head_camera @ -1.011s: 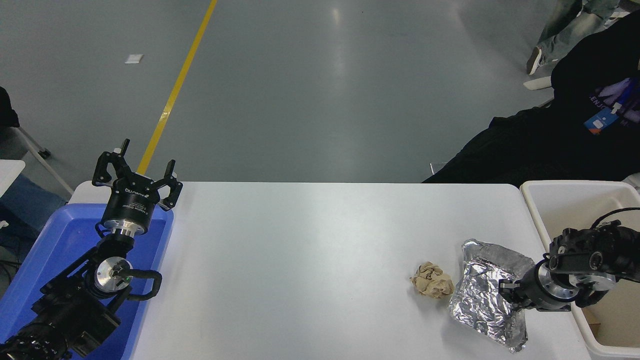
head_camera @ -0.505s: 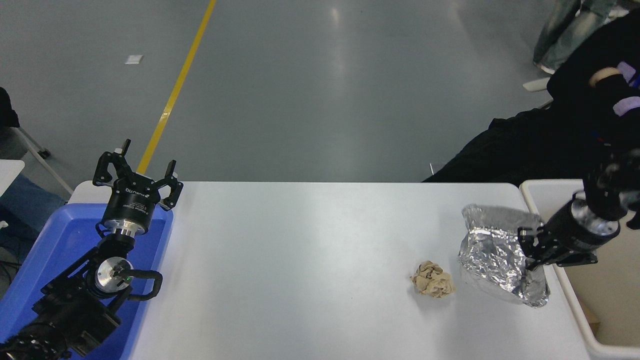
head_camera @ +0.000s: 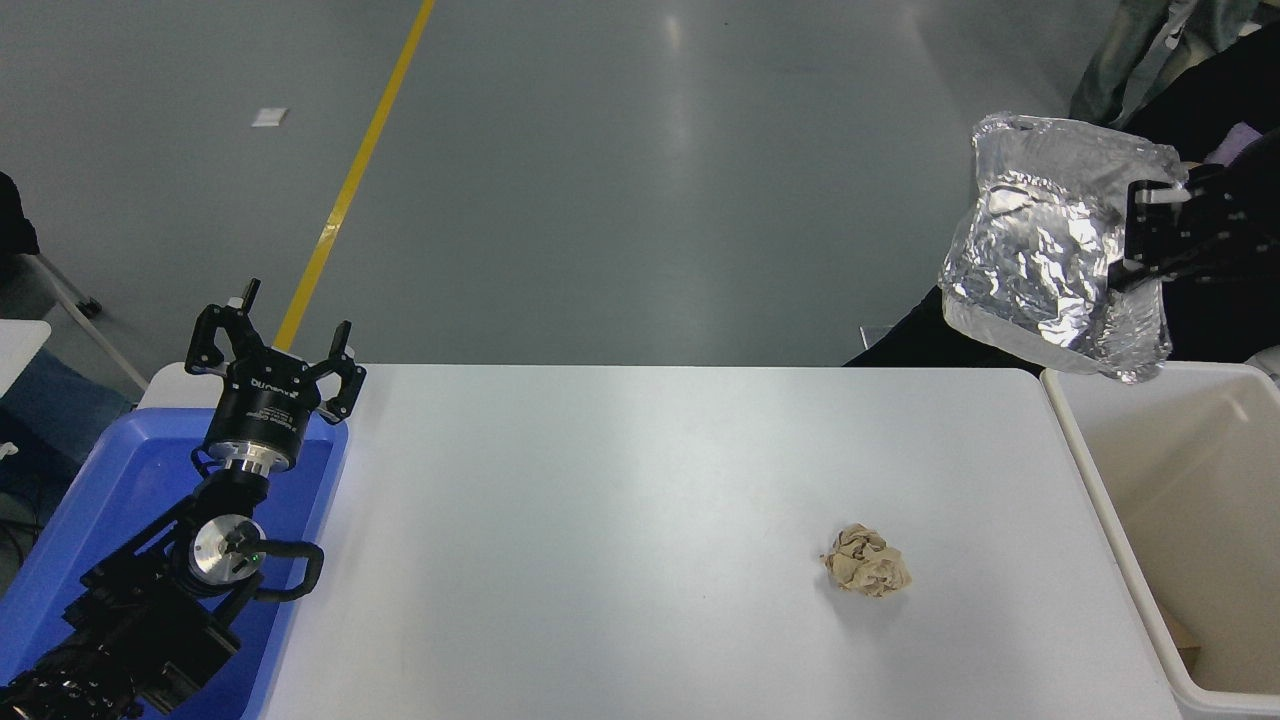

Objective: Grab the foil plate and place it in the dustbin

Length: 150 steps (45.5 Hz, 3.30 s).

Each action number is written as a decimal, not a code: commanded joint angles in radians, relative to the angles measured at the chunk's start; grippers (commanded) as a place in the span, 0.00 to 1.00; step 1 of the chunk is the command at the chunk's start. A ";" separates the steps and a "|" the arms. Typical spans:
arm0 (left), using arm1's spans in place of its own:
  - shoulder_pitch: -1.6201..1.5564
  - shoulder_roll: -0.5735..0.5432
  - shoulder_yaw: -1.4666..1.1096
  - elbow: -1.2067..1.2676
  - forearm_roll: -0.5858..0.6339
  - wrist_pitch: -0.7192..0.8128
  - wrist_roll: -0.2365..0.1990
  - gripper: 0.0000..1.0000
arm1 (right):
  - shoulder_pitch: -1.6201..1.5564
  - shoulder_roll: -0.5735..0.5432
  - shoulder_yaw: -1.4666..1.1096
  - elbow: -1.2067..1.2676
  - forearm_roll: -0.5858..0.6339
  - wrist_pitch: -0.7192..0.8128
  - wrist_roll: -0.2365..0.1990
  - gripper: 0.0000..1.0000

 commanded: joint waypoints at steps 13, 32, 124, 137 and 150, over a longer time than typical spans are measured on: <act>0.000 -0.001 -0.001 0.000 0.000 0.000 -0.001 0.98 | -0.009 -0.013 -0.163 -0.053 0.016 0.005 -0.003 0.00; 0.000 0.000 -0.002 0.000 0.000 0.000 -0.001 0.98 | -0.520 -0.231 -0.146 -0.233 0.025 -0.300 -0.002 0.00; -0.001 -0.001 -0.002 0.000 0.000 0.000 0.000 0.98 | -1.829 0.281 0.541 -1.346 0.190 -1.012 0.000 0.88; -0.001 0.000 -0.002 0.000 0.000 0.000 -0.001 0.98 | -1.807 0.278 0.541 -1.305 0.190 -1.011 0.000 0.88; -0.001 -0.001 -0.002 0.000 0.000 0.000 0.000 0.98 | -1.648 0.112 0.525 -0.966 0.189 -1.000 -0.006 0.89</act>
